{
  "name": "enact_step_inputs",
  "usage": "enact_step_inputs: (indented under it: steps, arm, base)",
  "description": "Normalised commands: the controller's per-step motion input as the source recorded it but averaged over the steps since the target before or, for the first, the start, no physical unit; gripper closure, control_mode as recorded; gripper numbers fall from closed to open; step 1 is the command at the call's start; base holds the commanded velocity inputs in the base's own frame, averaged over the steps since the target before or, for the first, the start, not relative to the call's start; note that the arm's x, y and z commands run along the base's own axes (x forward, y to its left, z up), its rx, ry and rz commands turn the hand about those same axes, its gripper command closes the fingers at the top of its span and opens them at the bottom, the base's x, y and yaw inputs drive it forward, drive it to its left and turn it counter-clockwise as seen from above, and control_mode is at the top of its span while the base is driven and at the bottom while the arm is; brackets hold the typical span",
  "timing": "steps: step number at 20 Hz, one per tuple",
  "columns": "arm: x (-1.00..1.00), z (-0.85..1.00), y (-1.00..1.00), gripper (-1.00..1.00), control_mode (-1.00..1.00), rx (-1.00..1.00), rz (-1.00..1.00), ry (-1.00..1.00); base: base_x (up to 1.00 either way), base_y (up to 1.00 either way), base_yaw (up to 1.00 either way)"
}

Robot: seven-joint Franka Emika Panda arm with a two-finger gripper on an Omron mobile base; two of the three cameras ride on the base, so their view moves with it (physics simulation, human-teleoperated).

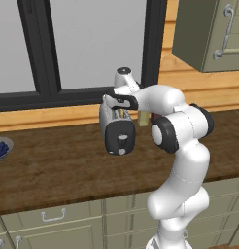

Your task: Start the toaster. Once the lever pops up, take the bread to the plate on the dining counter.

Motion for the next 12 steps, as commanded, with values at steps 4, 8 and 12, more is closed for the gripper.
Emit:
enact_step_inputs:
  steps: [4, 8, 12]
  arm:
    - [0.0, 0.0, 0.0, -1.0, -1.0, 0.0, 0.0, 0.0]
    - [0.0, 0.0, 0.0, -1.0, -1.0, 0.0, 0.0, 0.0]
    - [-0.31, 0.0, 0.0, -1.0, -1.0, 0.01, 0.0, 0.0]
  base:
    - [0.0, 0.0, 0.0]
    - [0.0, 0.0, 0.0]
    - [0.0, 0.0, 0.0]
